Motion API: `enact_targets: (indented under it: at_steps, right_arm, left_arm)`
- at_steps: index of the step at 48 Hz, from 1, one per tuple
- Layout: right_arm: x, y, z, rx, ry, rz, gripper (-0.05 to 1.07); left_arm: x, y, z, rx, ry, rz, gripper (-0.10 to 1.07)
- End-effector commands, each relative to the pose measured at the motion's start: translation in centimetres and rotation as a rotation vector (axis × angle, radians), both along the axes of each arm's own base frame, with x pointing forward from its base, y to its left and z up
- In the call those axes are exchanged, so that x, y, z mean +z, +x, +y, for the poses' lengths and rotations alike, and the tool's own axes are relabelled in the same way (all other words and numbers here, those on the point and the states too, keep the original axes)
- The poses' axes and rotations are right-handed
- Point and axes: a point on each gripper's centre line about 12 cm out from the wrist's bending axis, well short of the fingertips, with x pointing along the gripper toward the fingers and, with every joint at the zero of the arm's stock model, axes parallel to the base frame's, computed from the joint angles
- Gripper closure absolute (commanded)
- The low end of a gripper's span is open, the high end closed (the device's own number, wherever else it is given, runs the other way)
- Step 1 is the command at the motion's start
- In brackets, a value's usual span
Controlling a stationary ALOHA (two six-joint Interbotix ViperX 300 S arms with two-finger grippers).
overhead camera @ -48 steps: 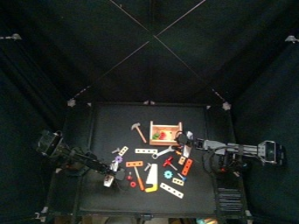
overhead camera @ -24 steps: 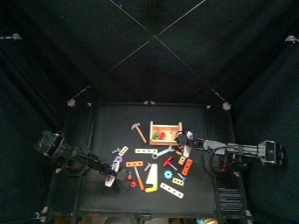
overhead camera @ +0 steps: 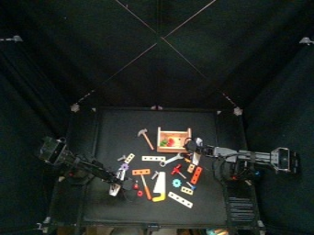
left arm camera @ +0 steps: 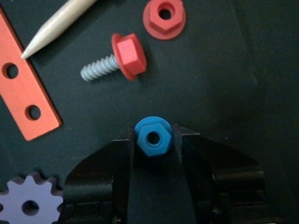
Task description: Grab blue nut
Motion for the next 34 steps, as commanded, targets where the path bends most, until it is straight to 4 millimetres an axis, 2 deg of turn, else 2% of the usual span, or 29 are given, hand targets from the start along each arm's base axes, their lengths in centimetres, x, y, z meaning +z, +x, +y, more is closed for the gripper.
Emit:
enact_targets:
  at_steps: [1, 12, 24, 34]
  right_arm:
    - [1.0, 0.4, -0.2, 0.0, -0.011, -0.034, 0.14]
    - [0.9, 0.4, -0.2, 0.0, -0.01, -0.032, 0.14]
    - [0.9, 0.4, -0.2, 0.003, -0.016, -0.031, 0.14]
    - [1.0, 0.4, -0.2, 0.007, -0.024, -0.031, 0.14]
  left_arm:
    - [1.4, 0.6, -0.3, 0.0, -0.02, -0.05, 0.37]
    - [2.8, 1.0, -0.4, 0.0, -0.037, -0.096, 0.37]
    - [2.9, 1.0, -0.4, -0.001, -0.039, -0.107, 0.37]
    - [4.2, 1.8, -0.7, -0.001, -0.074, -0.198, 0.37]
